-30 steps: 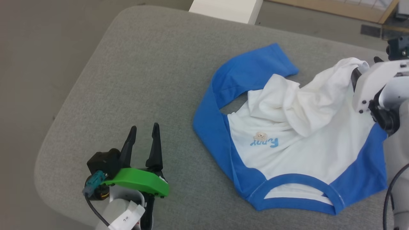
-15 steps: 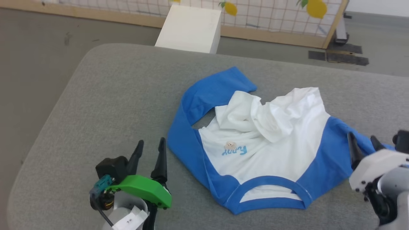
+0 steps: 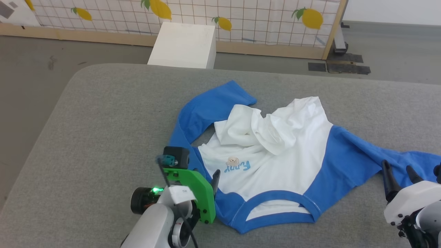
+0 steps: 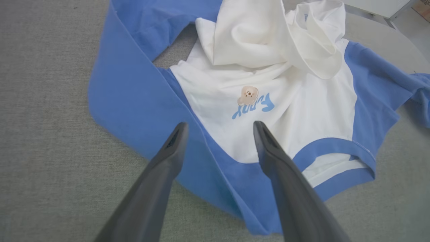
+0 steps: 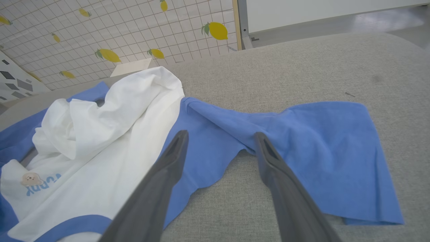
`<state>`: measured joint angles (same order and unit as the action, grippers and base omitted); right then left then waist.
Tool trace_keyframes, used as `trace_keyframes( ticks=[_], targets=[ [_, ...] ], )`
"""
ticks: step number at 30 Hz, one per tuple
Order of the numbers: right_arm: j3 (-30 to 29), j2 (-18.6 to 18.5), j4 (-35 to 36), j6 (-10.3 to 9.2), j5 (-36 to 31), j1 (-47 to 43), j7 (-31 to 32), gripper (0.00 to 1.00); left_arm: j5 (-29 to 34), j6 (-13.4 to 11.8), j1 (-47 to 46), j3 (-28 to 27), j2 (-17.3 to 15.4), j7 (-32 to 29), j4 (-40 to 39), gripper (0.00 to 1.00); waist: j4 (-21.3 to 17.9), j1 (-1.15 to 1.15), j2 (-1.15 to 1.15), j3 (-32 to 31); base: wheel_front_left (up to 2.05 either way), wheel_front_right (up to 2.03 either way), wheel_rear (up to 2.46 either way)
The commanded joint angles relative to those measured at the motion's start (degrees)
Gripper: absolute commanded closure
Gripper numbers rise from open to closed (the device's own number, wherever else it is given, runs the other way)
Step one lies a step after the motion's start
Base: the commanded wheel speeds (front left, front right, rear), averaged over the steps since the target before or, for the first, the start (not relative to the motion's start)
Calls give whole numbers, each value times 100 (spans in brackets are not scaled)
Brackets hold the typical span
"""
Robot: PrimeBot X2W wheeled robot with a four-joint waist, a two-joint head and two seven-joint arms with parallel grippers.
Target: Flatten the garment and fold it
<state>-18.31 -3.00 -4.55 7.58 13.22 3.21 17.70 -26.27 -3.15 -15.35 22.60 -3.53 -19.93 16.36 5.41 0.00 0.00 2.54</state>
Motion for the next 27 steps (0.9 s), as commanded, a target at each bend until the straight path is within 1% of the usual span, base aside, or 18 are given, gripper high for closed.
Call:
trace_keyframes(
  ticks=[1, 5, 8, 11, 12, 14, 15, 22, 24, 27],
  targets=[
    [9, 11, 25, -9, 37, -66, -25, 0, 87, -102, -124, 48, -27, -191, 47, 0, -42, 0, 0, 31, 0, 0, 0],
    [-9, 12, 32, -9, 49, -58, -60, 0, 257, -356, -222, 148, -107, -639, 197, 0, -102, 0, 0, 91, 0, 0, 0],
    [-10, 12, 53, -9, 52, -35, -75, 0, 312, -450, -262, 181, -120, -743, 293, 0, -133, 0, 0, 158, 0, 0, 0],
    [-13, 12, 66, -9, 59, 2, -93, 0, 308, -502, -303, 174, -112, -726, 385, 0, -146, 0, 0, 224, 0, 0, 0],
    [-10, 12, 64, -9, 58, 12, -96, 0, 296, -508, -313, 169, -107, -711, 404, 31, -148, 0, 0, 241, 0, 0, 0],
    [9, 12, 52, -9, 53, 33, -104, 0, 236, -501, -331, 135, -91, -623, 419, 96, -144, 0, 0, 275, 0, 0, 0],
    [16, 12, 45, -9, 47, 43, -109, 0, 199, -488, -343, 123, -82, -579, 427, 100, -136, 0, 0, 292, 0, 0, 0],
    [14, 12, -49, -9, 15, 48, -150, 0, -139, -437, -366, -58, -25, -263, 264, 100, 43, 0, 0, 301, 0, 0, 0],
    [20, 12, -62, -9, 5, 37, -154, 0, -385, -443, -310, -252, -4, -75, 90, 100, 129, 0, 0, 280, 0, 0, 0],
    [22, 12, -74, -9, -8, 18, -153, 0, -727, -572, -94, -626, 13, 229, -244, 100, 279, 0, 0, 230, 0, 0, 0]
  ],
)
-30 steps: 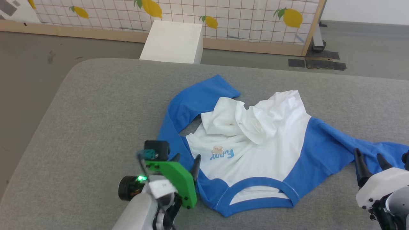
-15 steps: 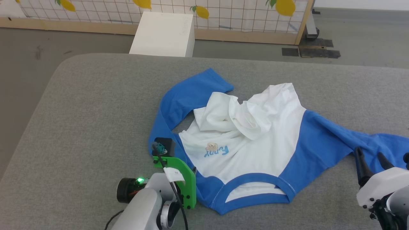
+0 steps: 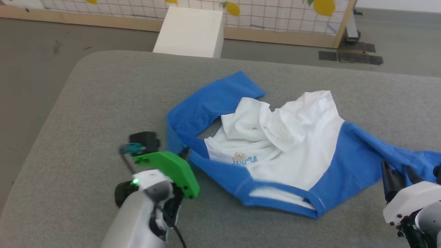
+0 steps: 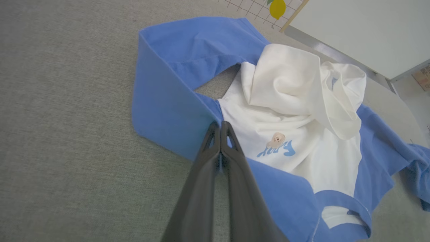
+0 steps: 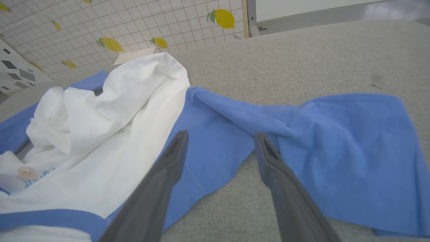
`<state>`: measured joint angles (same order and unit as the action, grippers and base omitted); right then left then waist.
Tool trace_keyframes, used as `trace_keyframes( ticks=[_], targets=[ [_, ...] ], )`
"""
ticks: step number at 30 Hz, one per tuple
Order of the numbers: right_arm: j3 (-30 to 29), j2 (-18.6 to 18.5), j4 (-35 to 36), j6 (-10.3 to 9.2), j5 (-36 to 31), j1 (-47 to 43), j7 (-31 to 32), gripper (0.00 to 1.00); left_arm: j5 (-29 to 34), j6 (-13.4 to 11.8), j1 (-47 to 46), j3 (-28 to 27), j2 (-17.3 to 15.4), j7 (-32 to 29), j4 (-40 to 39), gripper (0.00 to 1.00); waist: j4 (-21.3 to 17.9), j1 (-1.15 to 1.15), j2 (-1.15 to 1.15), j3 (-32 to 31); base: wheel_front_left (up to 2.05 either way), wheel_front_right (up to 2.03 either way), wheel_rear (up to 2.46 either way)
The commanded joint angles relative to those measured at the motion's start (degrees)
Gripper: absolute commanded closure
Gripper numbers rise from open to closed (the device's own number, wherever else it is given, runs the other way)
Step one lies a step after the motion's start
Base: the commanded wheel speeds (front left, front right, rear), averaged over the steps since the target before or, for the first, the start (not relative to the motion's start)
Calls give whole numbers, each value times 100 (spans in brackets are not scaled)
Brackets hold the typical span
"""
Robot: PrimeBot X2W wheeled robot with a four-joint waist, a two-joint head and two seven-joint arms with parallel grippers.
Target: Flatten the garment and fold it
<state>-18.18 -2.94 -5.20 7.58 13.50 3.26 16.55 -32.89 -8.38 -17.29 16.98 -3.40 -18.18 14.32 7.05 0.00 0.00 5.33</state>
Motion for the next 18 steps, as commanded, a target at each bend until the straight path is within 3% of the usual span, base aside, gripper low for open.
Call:
trace_keyframes(
  ticks=[1, 8, 13, 14, 15, 16, 18],
  targets=[
    [18, 6, -12, -9, -44, 10, -36, 0, -112, -120, 200, -169, -14, 115, -121, 100, 152, 0, 0, -63, 0, 0, 0],
    [133, 6, -57, -9, -7, 0, -6, 0, -404, -618, 1341, -711, -204, 92, -252, 100, 384, 0, 0, -108, 0, 0, 0],
    [224, 6, -112, -9, 16, -31, 38, 0, -626, -648, 1591, -845, -156, 144, -157, 100, 444, 0, 0, -88, 0, 0, 0],
    [242, 6, -133, -9, 30, -46, 44, 0, -666, -639, 1575, -870, -140, 190, -141, 63, 443, 0, 0, -94, 0, 0, 0],
    [257, 6, -151, -9, 37, -62, 50, 0, -678, -625, 1552, -877, -134, 227, -136, 7, 436, 0, 0, -99, 0, 0, 0],
    [277, 6, -167, -9, 44, -88, 53, 0, -671, -601, 1512, -888, -134, 299, -149, 0, 423, 0, 0, -107, 0, 0, 0],
    [289, 6, -200, -9, 47, -148, 70, 0, -588, -509, 1433, -867, -186, 474, -231, 0, 391, 0, 0, -119, 0, 0, 0]
  ],
)
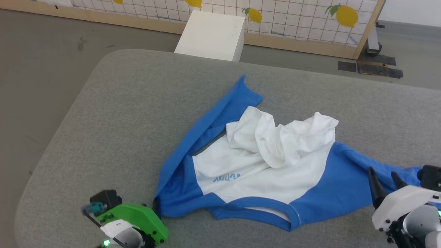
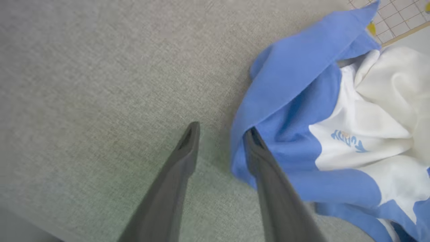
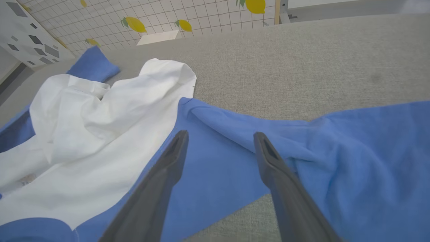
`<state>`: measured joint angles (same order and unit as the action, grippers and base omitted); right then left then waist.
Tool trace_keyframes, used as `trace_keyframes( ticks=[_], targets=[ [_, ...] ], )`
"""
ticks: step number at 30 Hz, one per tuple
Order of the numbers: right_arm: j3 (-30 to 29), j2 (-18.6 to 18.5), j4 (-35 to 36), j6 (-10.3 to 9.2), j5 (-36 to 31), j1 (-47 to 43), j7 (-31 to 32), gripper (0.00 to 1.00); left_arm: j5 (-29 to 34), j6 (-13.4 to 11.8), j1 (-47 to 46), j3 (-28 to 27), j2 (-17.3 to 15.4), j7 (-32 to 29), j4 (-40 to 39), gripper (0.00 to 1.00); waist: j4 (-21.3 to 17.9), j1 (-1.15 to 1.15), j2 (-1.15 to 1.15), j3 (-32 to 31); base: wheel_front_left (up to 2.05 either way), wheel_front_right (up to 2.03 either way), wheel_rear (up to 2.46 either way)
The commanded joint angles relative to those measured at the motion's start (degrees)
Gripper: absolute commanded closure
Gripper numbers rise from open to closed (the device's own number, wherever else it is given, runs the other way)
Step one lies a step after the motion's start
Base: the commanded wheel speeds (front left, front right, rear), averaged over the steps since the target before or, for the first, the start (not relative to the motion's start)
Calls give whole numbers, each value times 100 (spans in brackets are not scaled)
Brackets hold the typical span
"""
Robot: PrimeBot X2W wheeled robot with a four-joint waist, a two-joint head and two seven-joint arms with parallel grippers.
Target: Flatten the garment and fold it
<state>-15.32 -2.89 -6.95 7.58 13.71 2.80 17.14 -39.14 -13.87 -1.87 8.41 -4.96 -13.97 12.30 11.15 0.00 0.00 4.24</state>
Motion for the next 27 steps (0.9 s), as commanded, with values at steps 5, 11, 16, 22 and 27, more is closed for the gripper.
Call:
trace_keyframes(
  ticks=[5, 11, 16, 22, 27],
  targets=[
    [53, 2, -61, -9, -13, -386, 113, 0, 643, 412, -155, 194, -339, 999, -460, 0, -127, 0, 0, -43, 0, 0, 0],
    [167, 2, -8, -9, -156, -714, 454, 0, 1147, 490, 124, 560, -525, 1320, -465, 0, -188, 0, 0, -33, 0, 0, 0],
    [281, 2, 50, -9, -269, -699, 875, 0, 1207, 470, 224, 707, -524, 1221, -428, 0, -178, 0, 0, -3, 0, 0, 0],
    [389, 2, -88, -9, -567, -304, 1331, 0, 1231, 431, 184, 765, -508, 1202, -510, 0, -112, 0, 0, 73, 0, 0, 0],
    [528, 2, -439, -9, -819, 104, 1688, 0, 1230, 424, 103, 801, -490, 1195, -549, 0, -25, 0, 0, 186, 0, 0, 0]
  ],
)
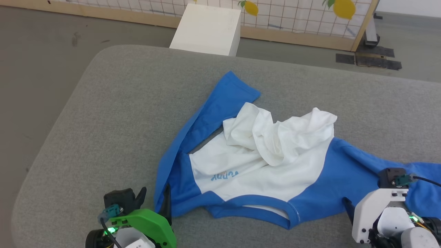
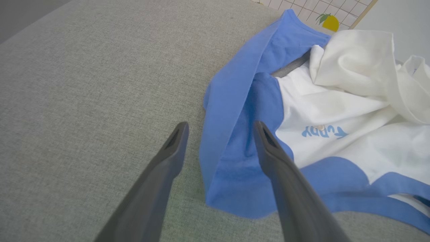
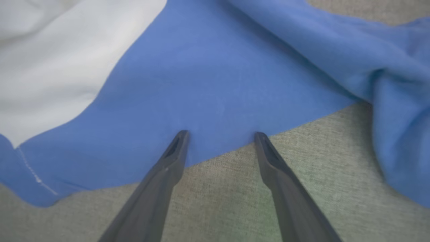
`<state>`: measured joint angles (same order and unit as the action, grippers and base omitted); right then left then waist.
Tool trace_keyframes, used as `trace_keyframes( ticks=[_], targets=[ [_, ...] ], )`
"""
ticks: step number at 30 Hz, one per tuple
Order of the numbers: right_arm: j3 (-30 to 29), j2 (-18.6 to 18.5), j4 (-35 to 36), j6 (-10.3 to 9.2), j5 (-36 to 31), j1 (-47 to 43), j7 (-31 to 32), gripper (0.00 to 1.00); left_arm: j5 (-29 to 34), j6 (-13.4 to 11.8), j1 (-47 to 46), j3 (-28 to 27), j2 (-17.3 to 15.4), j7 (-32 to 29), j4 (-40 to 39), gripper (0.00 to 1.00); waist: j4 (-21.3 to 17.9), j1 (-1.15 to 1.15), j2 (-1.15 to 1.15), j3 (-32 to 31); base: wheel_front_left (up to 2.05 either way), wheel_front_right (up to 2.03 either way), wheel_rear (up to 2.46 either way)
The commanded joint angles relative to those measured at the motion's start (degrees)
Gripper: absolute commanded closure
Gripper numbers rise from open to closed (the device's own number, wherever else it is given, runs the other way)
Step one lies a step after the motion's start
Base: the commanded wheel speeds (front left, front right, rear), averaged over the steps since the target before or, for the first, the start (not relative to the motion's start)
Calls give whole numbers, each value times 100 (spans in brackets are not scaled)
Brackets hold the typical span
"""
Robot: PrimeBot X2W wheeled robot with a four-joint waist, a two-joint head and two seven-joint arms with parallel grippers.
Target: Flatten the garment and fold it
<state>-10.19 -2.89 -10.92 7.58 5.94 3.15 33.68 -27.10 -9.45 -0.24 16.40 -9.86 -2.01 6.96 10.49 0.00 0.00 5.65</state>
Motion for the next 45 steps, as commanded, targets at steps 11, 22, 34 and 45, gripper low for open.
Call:
trace_keyframes(
  ticks=[11, 22, 34, 45],
  targets=[
    [387, 2, -777, -9, -273, 229, 959, 0, -45, -33, -130, 21, 42, 25, -24, 0, 165, 0, 0, 220, 0, 0, 0],
    [431, -158, -323, -9, 23, 237, 1191, 100, -140, -39, -153, 36, 52, -25, 17, 0, 122, 0, 0, 182, 0, 0, 0],
    [339, -85, 237, -9, 176, 128, 977, 100, -361, -522, -256, 153, -202, -1901, -205, 0, -11, 0, 0, 187, 0, 0, 0],
    [368, -66, 348, -9, 260, 123, 829, 100, -675, -445, -412, 67, -155, -2133, -298, 100, -147, 0, 0, 184, 0, 0, 0]
  ],
)
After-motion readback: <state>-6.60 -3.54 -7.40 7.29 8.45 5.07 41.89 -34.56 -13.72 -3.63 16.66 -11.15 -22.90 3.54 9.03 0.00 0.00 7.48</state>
